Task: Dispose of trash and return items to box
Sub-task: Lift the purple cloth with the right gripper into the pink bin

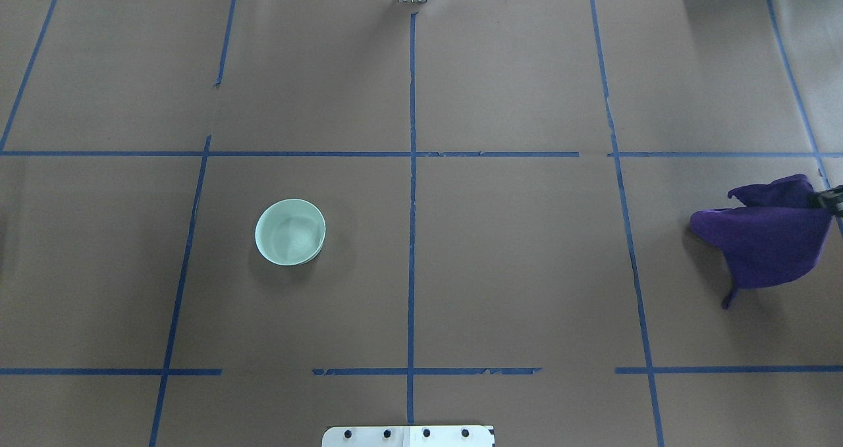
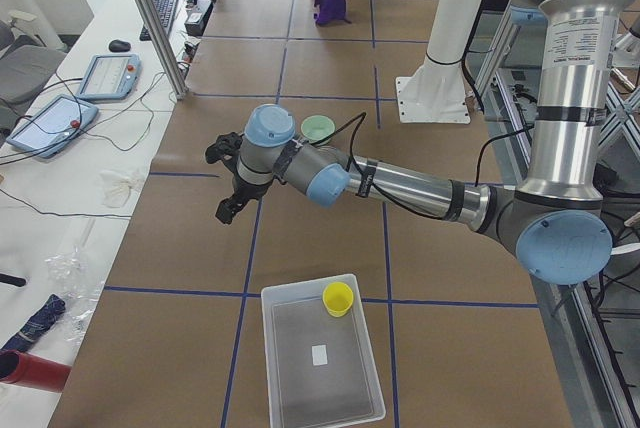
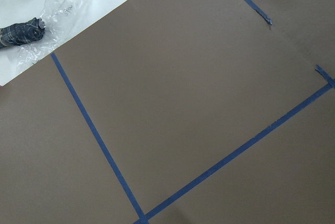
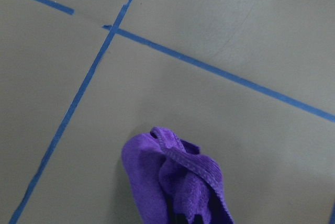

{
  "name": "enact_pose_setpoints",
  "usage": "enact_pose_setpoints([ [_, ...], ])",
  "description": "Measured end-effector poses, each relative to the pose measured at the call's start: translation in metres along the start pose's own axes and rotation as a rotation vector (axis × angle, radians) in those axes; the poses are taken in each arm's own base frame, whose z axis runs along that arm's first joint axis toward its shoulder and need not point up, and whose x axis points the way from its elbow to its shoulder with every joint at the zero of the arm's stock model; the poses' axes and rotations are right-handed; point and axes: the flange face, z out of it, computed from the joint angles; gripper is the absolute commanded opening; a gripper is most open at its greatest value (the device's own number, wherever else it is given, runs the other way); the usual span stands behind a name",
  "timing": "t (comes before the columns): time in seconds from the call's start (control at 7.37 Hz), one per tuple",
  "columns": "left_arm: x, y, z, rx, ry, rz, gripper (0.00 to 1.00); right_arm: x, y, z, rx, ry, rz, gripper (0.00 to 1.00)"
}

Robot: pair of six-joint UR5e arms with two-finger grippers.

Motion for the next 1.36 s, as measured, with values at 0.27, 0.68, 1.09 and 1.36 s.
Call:
enact_pose_setpoints([
  [0.27, 0.001, -0.001, -0.001, 0.003, 0.000, -0.001, 1.00, 0.061, 0.008, -0.073, -0.033, 0.050, -0.096, 0.00],
  [0.68, 0.004, -0.006, -0.005, 0.015, -0.003, -0.030, 1.00, 0.206, 0.008, -0.156, -0.116, 0.085, -0.246, 0.00],
  [1.09, 0.008, -0.017, -0.007, 0.028, -0.002, -0.057, 1.00, 0.296, 0.049, -0.127, -0.179, 0.049, -0.246, 1.00],
  [1.36, 0.028, -0.041, -0.008, 0.048, 0.017, -0.130, 0.97, 0.307, 0.073, -0.104, -0.145, 0.043, -0.150, 1.00],
])
